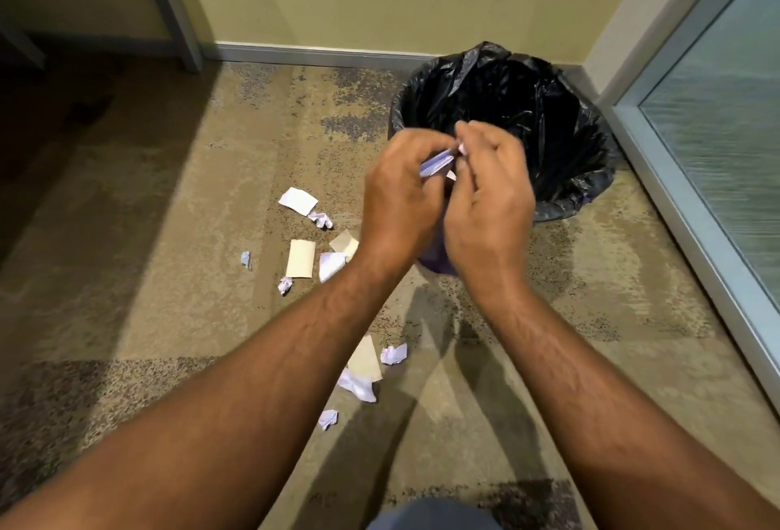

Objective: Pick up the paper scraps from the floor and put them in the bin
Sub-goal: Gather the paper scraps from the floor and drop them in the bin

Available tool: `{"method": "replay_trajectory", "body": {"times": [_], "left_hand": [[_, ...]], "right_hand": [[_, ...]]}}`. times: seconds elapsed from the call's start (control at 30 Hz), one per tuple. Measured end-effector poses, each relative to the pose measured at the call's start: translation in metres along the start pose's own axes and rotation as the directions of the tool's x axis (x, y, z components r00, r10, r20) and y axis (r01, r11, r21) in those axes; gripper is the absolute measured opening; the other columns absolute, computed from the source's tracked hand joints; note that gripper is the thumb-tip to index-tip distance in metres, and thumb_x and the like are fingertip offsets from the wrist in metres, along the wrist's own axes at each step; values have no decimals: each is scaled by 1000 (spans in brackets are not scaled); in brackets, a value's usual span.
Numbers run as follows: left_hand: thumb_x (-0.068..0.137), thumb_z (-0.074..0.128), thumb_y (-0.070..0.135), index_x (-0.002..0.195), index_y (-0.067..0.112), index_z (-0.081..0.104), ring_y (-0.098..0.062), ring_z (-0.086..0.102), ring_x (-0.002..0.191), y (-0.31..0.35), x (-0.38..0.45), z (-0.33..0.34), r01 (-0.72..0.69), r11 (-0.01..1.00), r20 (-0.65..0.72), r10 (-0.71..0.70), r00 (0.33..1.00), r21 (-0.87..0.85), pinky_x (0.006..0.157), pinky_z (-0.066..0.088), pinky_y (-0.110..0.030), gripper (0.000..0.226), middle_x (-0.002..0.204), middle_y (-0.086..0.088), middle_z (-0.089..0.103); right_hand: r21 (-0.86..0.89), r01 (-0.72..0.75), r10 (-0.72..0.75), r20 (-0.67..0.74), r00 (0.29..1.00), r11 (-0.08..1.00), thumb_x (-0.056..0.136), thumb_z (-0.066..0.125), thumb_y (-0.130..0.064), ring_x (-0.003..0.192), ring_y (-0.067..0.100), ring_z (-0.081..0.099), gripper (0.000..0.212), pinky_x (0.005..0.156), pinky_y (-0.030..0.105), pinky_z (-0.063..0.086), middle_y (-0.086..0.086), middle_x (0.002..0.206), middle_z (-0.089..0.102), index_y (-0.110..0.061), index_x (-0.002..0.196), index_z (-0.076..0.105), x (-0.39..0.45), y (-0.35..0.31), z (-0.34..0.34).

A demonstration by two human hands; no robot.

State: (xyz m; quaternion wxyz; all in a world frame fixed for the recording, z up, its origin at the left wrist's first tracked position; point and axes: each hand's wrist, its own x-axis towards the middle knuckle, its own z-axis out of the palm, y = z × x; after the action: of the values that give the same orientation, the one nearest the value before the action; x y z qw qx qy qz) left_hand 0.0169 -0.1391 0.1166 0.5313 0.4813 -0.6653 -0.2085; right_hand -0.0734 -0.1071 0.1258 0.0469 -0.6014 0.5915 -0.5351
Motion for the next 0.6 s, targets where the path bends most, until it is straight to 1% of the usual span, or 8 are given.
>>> {"method": "replay_trajectory", "body": {"times": [0.07, 0.17, 0.27, 0.33, 0.4, 0.47, 0.53, 0.6], "left_hand": [[90, 66, 8, 110, 16, 73, -3, 60, 97, 6, 19, 14, -4, 1000, 70, 2, 998, 22, 84, 47, -15, 23, 108, 5, 68], [92, 69, 14, 142, 15, 55, -10, 52, 130, 6, 34, 28, 59, 997, 258, -68, 964, 42, 110, 40, -24, 51, 140, 0, 58], [93, 69, 14, 157, 17, 32, -18, 21, 153, 6, 41, 31, 23, 997, 416, -53, 908, 79, 121, 16, -26, 74, 163, -5, 33], [90, 71, 13, 160, 18, 25, -20, 7, 156, 5, 43, 28, -27, 996, 450, -13, 893, 81, 126, 11, -45, 83, 166, -5, 24], [87, 74, 14, 159, 17, 26, -20, 6, 156, 5, 41, 22, -53, 997, 417, 22, 908, 62, 125, 16, -53, 87, 166, -5, 25], [86, 74, 16, 158, 14, 30, -17, 12, 156, 0, 30, 10, -69, 997, 324, 55, 945, 33, 127, 16, -36, 84, 164, -5, 30], [89, 72, 17, 155, 12, 36, -16, 23, 153, -9, 12, -4, -62, 997, 205, 51, 977, 49, 122, 18, -18, 75, 160, -5, 37], [92, 69, 17, 151, 13, 42, -15, 36, 146, -30, -15, -17, 5, 997, 115, -13, 993, 71, 120, 30, -27, 65, 153, -6, 45]], "right_hand": [[-52, -44, 42, -35, 998, 998, 103, 48, -5, 117, 3, 53, 35, 97, 8, 41, 7, 134, 56, -5, 134, 62, 15, 7, -7], [-114, -130, 129, -19, 991, 985, 102, 47, -4, 122, 7, 52, 38, 96, 3, 39, 5, 140, 53, -8, 137, 60, 26, 23, -13], [-178, -186, 202, 78, 976, 966, 102, 46, -2, 138, 7, 42, 46, 103, 0, 30, 1, 156, 43, -15, 146, 53, 29, 36, -16], [-173, -165, 183, 94, 979, 971, 102, 47, -2, 144, 9, 37, 47, 108, 5, 28, -1, 158, 40, -17, 146, 54, 26, 39, -17], [-168, -79, 84, 25, 996, 983, 100, 48, -3, 139, 14, 44, 43, 110, 19, 38, 2, 151, 48, -16, 140, 59, 21, 35, -20], [-216, 53, -63, -39, 997, 975, 98, 50, -2, 125, 20, 52, 37, 100, 24, 44, 8, 134, 56, -11, 131, 65, 9, 28, -17], [-260, 150, -170, -55, 984, 954, 97, 53, 0, 110, 25, 53, 31, 90, 24, 43, 14, 119, 58, -5, 125, 67, -8, 20, -13], [-244, 215, -226, -18, 974, 946, 94, 56, 4, 99, 26, 52, 28, 86, 20, 37, 16, 107, 57, 0, 119, 68, -30, 16, -5]]}}
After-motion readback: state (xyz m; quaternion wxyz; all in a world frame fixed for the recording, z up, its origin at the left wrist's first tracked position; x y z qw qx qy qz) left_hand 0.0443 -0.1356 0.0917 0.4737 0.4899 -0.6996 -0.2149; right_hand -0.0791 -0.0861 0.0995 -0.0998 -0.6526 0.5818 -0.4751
